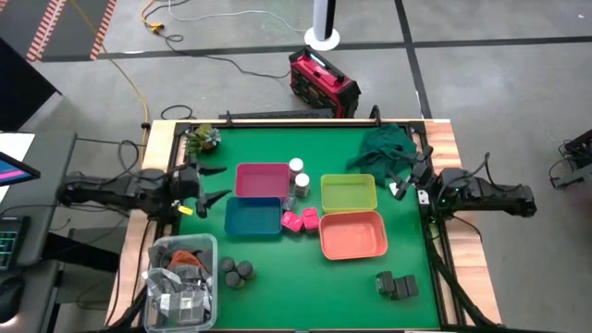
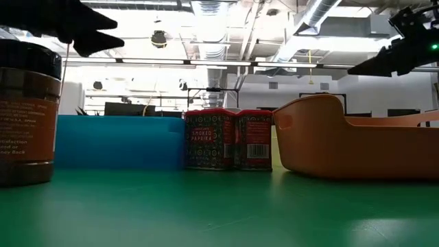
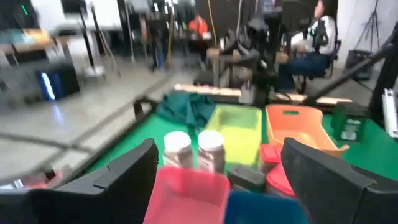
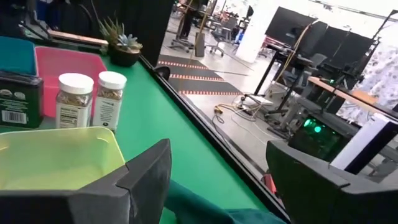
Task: Sort spices by type
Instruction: Put the top white seasoning bottle into the pink bin
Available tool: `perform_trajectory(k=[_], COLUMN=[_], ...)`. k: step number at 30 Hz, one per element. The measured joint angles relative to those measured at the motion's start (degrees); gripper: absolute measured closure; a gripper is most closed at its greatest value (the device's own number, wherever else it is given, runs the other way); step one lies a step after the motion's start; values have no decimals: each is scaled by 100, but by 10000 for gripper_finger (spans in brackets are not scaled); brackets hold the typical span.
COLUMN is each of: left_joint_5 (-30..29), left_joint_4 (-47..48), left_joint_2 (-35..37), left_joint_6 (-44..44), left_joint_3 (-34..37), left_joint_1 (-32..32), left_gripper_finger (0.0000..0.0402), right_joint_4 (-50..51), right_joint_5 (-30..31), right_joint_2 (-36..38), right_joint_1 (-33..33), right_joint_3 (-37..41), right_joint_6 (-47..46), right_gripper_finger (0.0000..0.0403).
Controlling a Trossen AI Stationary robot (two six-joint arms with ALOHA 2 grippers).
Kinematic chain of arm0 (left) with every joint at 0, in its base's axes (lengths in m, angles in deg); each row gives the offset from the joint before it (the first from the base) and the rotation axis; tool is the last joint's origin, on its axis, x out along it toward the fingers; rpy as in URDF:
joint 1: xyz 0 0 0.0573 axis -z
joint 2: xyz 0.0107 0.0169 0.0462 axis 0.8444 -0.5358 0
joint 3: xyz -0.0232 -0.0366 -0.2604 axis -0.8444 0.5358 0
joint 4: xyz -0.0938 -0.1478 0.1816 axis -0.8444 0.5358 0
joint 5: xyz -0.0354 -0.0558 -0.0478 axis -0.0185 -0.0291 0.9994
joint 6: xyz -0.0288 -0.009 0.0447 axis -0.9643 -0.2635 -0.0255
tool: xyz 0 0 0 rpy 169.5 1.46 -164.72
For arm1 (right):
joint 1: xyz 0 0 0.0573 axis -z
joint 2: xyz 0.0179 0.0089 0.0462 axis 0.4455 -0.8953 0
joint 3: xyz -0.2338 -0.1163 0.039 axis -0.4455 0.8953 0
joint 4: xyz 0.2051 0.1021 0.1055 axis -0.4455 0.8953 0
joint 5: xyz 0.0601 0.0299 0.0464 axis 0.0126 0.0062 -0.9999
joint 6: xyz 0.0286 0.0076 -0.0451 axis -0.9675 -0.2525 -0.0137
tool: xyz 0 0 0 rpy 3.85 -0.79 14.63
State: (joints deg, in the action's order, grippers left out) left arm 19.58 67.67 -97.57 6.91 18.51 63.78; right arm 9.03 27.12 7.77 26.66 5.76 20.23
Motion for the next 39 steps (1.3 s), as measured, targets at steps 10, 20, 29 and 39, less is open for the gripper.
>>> perform_trajectory(k=[10, 20, 29, 39], left_joint_5=[446, 326, 904, 2426], left_joint_4=[798, 1779, 1514, 1528], left_joint_2=[-1720, -3453, -4290, -5633], left_joint_6=[-383, 170, 298, 851], left_joint_3=[-1157, -2760, -3068, -3639], left_joint_1=[0, -151, -928, -2114], left_gripper_finger=[77, 77, 77, 77], right_joint_4=[-1499, -1460, -2432, -3598], right_joint_5=[-612, -208, -1501, -660], right_joint_2=[-37, -986, -2561, -4521], right_joint_1=[-26, 72, -172, -1225], right_joint_3=[-3, 1, 1, -146], right_joint_6=[-3328, -4893, -4638, -3459], right_gripper_finger=[113, 113, 113, 113])
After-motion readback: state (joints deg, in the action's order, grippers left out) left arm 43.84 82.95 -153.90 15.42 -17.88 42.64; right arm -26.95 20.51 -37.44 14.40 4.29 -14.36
